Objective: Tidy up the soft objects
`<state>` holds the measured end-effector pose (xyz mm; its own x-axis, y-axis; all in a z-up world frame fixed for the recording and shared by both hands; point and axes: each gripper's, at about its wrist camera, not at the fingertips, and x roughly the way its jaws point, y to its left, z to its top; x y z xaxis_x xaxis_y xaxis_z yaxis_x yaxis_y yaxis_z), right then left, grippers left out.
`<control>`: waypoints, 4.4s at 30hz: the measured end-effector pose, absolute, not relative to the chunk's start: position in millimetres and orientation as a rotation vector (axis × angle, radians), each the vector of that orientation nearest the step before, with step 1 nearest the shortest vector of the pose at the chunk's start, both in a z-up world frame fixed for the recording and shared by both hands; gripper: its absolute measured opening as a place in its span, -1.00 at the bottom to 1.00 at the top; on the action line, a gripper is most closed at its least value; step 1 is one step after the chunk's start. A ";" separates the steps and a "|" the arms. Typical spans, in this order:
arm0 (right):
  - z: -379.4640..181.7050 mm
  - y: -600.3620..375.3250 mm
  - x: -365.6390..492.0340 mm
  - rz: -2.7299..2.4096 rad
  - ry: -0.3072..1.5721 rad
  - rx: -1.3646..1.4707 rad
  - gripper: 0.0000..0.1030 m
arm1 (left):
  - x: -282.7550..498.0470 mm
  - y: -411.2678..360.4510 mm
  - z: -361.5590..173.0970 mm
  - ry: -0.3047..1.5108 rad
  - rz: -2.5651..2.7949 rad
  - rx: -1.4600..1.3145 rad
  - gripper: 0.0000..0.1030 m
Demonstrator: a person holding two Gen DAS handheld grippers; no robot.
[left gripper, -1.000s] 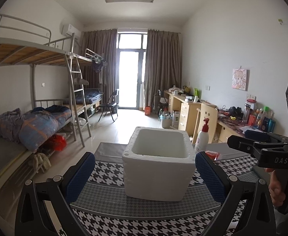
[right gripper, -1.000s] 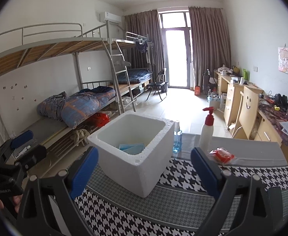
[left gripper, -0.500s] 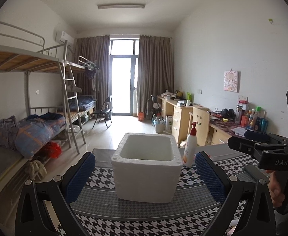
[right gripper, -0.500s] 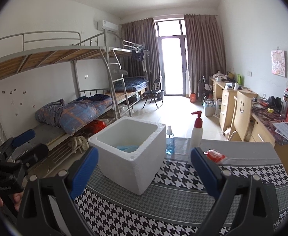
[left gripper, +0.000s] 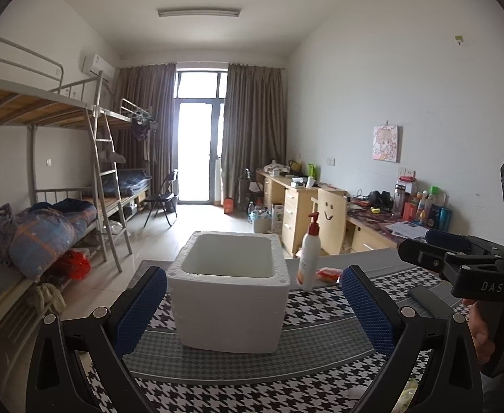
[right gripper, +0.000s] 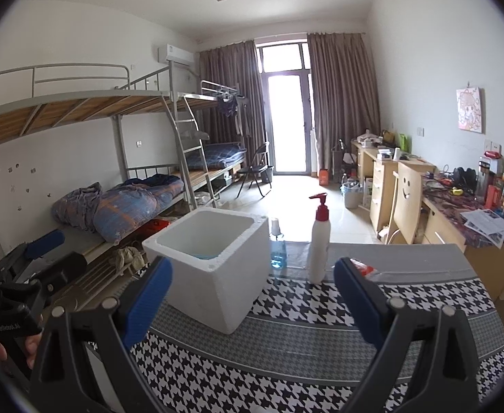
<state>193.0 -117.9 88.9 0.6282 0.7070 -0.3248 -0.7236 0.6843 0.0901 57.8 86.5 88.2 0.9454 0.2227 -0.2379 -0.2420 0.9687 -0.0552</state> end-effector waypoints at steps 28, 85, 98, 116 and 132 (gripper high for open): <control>71.7 -154.6 168.5 0.734 0.290 -0.055 0.88 | 60.1 62.1 74.4 0.218 0.148 -0.063 0.98; -4.3 -197.7 160.8 0.723 0.421 -0.064 0.88 | 98.7 27.5 12.0 0.372 -0.072 -0.007 0.98; -37.3 -196.2 157.1 0.759 0.513 -0.112 0.88 | 118.7 6.1 -18.4 0.480 -0.210 0.064 0.98; -55.6 -200.5 149.1 0.810 0.580 -0.133 0.88 | 151.4 -4.3 -57.4 0.662 -0.389 0.153 0.98; -63.8 -207.4 152.9 0.821 0.638 -0.120 0.88 | 170.1 -21.8 -82.9 0.786 -0.546 0.274 0.52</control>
<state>152.9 -207.4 -63.8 0.5075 0.6440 -0.5725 -0.7140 0.6862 0.1390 170.1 -21.8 -82.9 0.5788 -0.3614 -0.7310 0.5596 0.8281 0.0336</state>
